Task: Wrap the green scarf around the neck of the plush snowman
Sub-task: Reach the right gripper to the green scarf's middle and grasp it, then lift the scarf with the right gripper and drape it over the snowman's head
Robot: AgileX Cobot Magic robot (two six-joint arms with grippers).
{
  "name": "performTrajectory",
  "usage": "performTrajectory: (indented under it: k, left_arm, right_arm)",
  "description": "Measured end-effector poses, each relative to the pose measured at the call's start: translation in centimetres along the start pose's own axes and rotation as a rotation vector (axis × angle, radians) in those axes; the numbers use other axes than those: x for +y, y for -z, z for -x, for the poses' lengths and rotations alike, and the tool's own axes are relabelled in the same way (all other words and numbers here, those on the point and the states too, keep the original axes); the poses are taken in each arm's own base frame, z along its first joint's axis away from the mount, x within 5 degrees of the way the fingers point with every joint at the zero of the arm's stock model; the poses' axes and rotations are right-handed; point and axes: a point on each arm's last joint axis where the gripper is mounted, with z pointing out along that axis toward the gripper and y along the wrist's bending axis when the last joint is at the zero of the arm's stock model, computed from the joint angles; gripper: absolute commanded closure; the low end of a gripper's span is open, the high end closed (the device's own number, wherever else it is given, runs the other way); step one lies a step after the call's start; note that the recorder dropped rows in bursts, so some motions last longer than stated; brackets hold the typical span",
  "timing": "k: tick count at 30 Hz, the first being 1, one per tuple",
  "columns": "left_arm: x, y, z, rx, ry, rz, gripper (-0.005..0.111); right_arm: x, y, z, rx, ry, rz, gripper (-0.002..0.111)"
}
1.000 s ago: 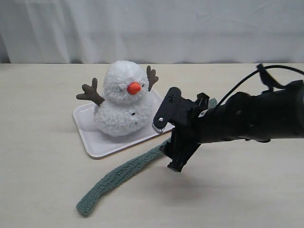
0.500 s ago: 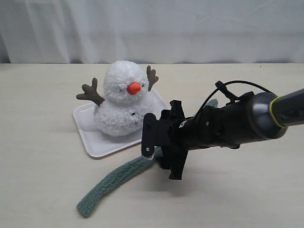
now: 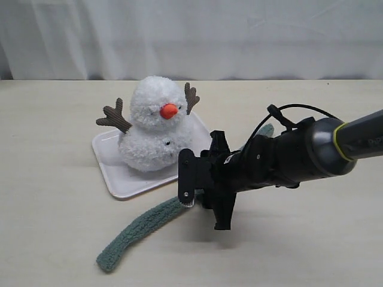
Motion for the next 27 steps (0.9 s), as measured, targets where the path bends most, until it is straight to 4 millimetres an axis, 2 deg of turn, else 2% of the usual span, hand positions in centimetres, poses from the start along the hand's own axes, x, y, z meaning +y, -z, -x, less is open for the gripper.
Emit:
performTrajectory:
  k: [8, 16, 22, 27]
  left_arm:
    - [0.0, 0.0, 0.0, 0.0, 0.0, 0.0, 0.107]
    - [0.0, 0.0, 0.0, 0.0, 0.0, 0.0, 0.107]
    - [0.0, 0.0, 0.0, 0.0, 0.0, 0.0, 0.107]
    - [0.0, 0.0, 0.0, 0.0, 0.0, 0.0, 0.107]
  right_arm:
    - [0.5, -0.7, -0.3, 0.014, 0.054, 0.02, 0.103]
    - [0.5, -0.2, -0.2, 0.008, 0.069, 0.027, 0.104]
    - [-1.1, 3.5, 1.6, -0.06, 0.085, -0.046, 0.104]
    - [-2.0, 9.3, 6.3, -0.209, 0.159, -0.237, 0.104]
